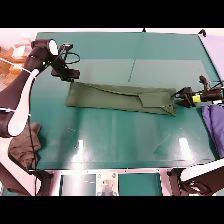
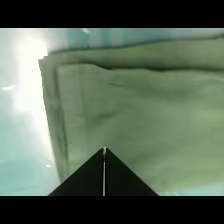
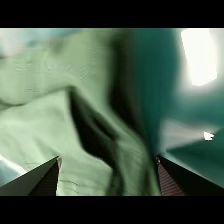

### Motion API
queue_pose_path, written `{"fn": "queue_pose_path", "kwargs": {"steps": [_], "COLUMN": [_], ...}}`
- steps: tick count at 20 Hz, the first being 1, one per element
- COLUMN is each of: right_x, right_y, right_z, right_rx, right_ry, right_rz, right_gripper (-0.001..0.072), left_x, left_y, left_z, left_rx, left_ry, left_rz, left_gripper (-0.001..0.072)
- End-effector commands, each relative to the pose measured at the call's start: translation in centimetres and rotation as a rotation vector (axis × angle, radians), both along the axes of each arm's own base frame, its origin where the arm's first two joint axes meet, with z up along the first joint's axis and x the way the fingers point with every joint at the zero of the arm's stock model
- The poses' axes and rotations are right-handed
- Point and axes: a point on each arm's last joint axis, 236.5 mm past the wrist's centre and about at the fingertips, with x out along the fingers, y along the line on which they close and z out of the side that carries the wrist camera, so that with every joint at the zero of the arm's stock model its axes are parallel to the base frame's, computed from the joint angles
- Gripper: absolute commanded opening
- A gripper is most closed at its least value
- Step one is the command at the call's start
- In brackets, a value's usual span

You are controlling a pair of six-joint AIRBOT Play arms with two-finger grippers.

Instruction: Fold the shirts.

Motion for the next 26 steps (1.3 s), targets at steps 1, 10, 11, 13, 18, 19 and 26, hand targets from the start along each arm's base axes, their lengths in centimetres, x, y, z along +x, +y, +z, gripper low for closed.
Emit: {"fn": "queue_pose_path", "kwargs": {"steps": [1,10,11,13,18,19,26], "right_x": [0.3,3.9,4.3,4.8,3.7,3.4,0.9], "right_y": [2.6,4.4,4.5,5.0,9.0,9.9,15.7], "right_z": [-2.1,1.2,2.5,6.2,17.2,18.9,24.0], "right_rx": [0.046,0.008,0.012,0.023,-0.018,-0.034,-0.063], "right_ry": [0.006,-0.074,-0.085,-0.11,-0.207,-0.234,-0.29], "right_rz": [0.062,0.141,0.159,0.216,0.4,0.425,0.536], "right_gripper": [0.069,0.0015,0.0014,0.0015,0.0015,0.0015,0.0015], "left_x": [-1.2,-1.3,-1.4,-1.7,-3.0,-3.2,-4.3], "left_y": [-3.3,-14.0,-15.8,-20.0,-31.2,-32.3,-34.6], "left_z": [0.6,3.8,3.4,1.8,-3.7,-4.9,-8.6], "left_rx": [-0.131,-0.51,-0.514,-0.527,-0.601,-0.606,-0.707], "left_ry": [0.037,-0.014,-0.024,-0.047,-0.118,-0.121,-0.01], "left_rz": [-0.075,-0.155,-0.172,-0.203,-0.214,-0.207,-0.116], "left_gripper": [0.002,0.002,0.002,0.002,0.002,0.002,0.002]}}
